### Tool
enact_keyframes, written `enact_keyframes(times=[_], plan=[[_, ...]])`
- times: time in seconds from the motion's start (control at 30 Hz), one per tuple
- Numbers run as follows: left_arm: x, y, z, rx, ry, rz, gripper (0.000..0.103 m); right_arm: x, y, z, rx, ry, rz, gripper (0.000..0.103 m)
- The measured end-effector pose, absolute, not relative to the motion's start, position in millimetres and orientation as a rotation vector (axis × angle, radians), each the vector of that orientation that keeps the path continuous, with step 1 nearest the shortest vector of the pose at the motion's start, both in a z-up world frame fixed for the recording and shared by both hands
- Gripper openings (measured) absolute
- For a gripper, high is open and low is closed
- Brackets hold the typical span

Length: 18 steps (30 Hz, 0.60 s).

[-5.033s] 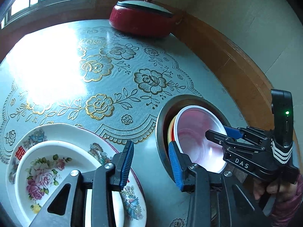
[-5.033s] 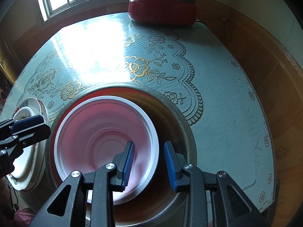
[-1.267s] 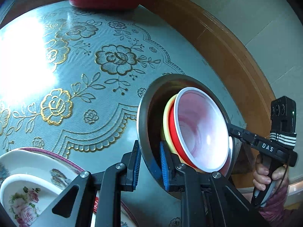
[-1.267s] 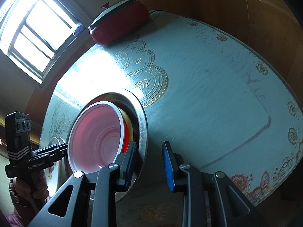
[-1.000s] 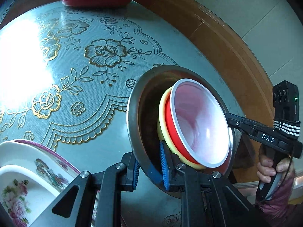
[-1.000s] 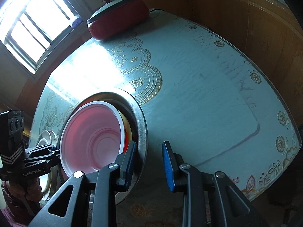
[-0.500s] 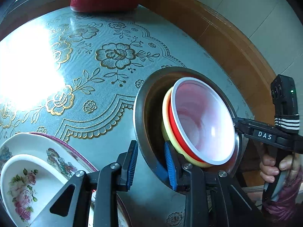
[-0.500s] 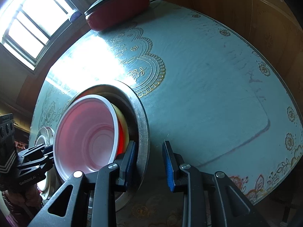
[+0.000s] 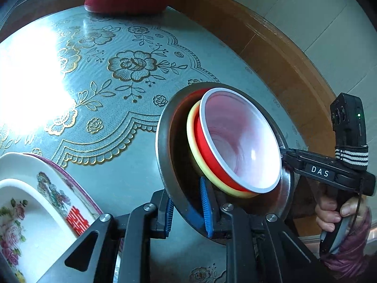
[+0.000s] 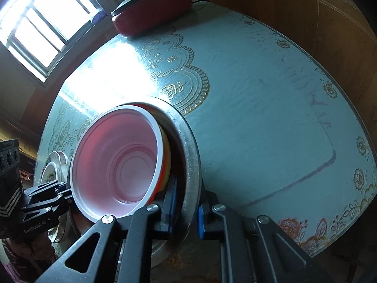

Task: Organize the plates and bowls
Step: 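Lift the steel bowl holding the nested bowls with both tools, then carry the steel bowl with both tools over the plate stack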

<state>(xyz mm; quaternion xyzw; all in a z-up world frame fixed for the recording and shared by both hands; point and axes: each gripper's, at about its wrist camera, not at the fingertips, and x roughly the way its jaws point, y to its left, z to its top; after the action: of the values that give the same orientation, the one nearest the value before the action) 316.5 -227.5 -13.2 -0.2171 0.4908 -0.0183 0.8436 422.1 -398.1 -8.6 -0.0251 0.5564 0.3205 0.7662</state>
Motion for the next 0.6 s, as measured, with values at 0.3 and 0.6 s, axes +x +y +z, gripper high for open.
enact_keyframes(times=[0.3, 0.6], plan=[[317, -235, -10, -0.459, 1.004, -0.014, 0.021, 423, -406, -9, -0.059, 1.195, 0.687, 0.013], [316, -242, -7, -0.477, 0.983, 0.0, 0.021, 429, -412, -11, -0.037, 1.194, 0.702, 0.013]])
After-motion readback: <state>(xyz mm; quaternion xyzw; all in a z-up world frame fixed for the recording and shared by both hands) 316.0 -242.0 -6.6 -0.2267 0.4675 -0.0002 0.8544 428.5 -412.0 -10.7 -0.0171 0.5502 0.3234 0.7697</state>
